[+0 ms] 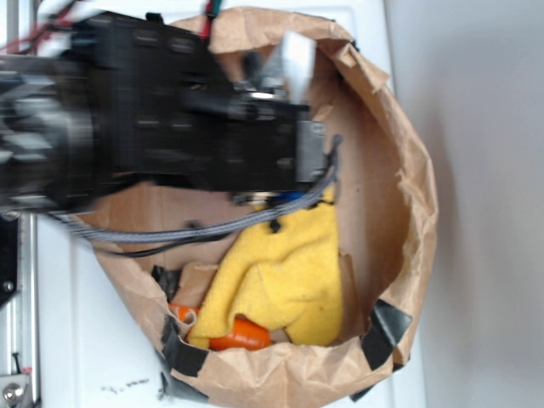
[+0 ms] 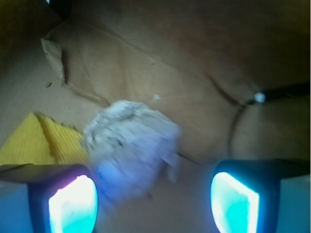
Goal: Grab the white paper.
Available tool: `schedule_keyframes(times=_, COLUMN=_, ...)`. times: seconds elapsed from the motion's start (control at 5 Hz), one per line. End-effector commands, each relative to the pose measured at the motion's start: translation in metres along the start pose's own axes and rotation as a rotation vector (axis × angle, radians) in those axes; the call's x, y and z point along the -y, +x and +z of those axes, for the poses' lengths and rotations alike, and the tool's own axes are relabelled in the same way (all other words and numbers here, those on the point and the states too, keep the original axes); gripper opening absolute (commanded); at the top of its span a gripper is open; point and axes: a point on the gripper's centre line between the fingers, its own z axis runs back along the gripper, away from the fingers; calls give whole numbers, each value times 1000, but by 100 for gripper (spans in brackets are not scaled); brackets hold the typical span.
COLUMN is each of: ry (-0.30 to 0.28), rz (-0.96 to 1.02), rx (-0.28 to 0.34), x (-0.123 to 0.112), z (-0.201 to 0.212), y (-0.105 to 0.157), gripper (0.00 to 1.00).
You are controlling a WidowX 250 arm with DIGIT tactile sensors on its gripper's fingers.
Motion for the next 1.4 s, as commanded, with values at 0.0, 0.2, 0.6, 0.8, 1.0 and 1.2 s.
schedule_keyframes(times=0.0, ry=-39, rz=11, rx=33, x=-7, z=13, y=15, gripper=100)
schedule_keyframes(times=0.2, ry=-39, rz=11, rx=33, x=-7, z=13, y=15, gripper=100)
schedule_keyframes(times=0.6, ry=-63, rz=19, rx=1, x=-2, z=4, y=19, gripper=100)
schedule_keyframes(times=0.8, ry=-84, rz=72, rx=-35, x=11, z=-15, y=20, gripper=100)
schedule_keyframes(times=1.0, ry=-66, rz=127, rx=-34, x=27, z=-28, y=21, gripper=100)
schedule_keyframes(times=1.2, ry=-17, rz=135, rx=17, x=38, z=-34, y=17, gripper=100)
